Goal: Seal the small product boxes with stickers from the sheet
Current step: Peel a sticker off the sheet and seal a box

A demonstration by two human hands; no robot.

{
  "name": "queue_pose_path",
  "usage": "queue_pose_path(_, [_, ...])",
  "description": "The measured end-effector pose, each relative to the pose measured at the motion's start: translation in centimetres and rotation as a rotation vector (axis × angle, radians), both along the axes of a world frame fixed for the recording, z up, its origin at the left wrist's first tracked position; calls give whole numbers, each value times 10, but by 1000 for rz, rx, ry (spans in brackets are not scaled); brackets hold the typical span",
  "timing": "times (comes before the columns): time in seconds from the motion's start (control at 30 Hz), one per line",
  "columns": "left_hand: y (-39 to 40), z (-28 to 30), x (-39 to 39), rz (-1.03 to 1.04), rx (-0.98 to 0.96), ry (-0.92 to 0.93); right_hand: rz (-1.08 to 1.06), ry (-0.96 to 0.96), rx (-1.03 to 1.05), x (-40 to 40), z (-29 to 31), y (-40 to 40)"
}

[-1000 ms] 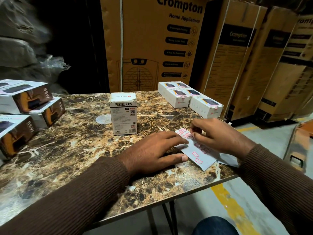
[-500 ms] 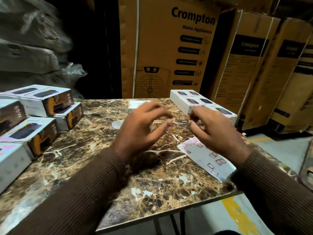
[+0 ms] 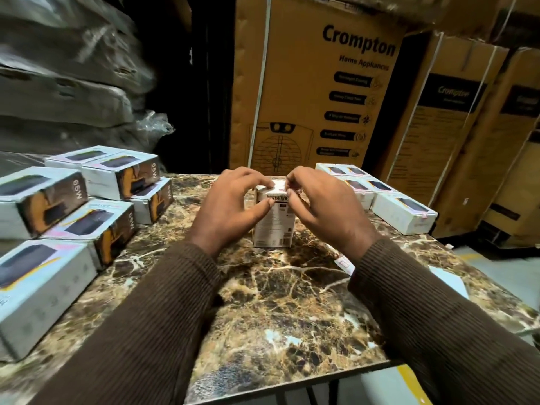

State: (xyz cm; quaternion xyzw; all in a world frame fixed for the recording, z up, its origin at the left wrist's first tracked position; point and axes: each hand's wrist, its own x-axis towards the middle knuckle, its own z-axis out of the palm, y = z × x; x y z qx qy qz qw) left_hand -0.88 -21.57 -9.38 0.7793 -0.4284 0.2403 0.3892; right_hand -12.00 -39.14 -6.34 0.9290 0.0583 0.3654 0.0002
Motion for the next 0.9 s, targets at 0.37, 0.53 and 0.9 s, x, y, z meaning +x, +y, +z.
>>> queue_pose_path(0.37, [-4, 0, 1, 6, -31, 38, -118, -66, -128, 2, -1, 13])
queue_pose_path(0.53, [-4, -2, 1, -5, -41, 39, -160, -51, -177, 5, 3, 17])
queue_pose_path(0.9, [-4, -2, 3, -5, -42, 25, -154, -34, -175, 4, -2, 16])
